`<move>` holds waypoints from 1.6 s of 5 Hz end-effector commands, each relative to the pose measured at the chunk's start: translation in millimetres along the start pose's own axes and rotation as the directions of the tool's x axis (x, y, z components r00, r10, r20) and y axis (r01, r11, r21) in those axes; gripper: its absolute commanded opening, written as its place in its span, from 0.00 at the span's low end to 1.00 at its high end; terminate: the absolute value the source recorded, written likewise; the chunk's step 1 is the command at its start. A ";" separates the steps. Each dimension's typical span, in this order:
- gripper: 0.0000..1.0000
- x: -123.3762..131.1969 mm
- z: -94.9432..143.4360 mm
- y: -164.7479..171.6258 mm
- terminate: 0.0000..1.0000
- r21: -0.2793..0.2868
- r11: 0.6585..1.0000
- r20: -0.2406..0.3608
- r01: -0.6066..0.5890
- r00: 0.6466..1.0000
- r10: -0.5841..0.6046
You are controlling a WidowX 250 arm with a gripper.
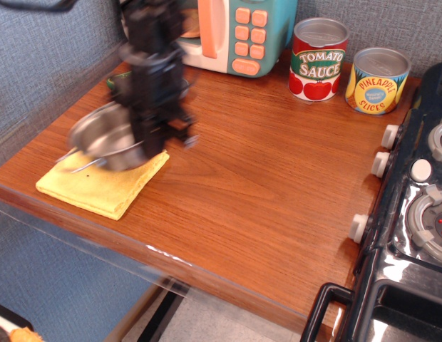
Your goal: Pick up the saucepan and place it on the right of the blue spoon
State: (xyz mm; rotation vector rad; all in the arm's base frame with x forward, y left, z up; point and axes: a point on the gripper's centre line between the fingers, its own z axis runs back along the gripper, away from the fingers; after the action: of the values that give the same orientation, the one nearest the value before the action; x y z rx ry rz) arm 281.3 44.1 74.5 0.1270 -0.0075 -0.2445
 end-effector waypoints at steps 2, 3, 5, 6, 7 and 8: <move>0.00 122.3 0.6 -64.7 0.00 0.052 0.995 0.050 0.085 0.995 -0.088; 0.00 139.5 -9.8 -56.5 0.00 0.063 0.998 0.013 0.028 1.000 -0.028; 0.00 133.6 -25.8 -30.4 0.00 0.088 0.994 -0.050 -0.066 0.996 0.071; 0.00 129.3 -31.4 -22.2 0.00 0.082 0.989 -0.071 -0.127 0.989 0.133; 1.00 127.6 -31.8 -18.4 0.00 0.016 0.980 -0.071 -0.200 0.977 0.200; 1.00 131.4 -8.2 -17.2 0.00 -0.078 0.983 0.043 -0.168 0.984 0.172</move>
State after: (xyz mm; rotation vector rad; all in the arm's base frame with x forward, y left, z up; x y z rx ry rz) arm 399.3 -7.6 29.1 0.0366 0.0414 -0.0804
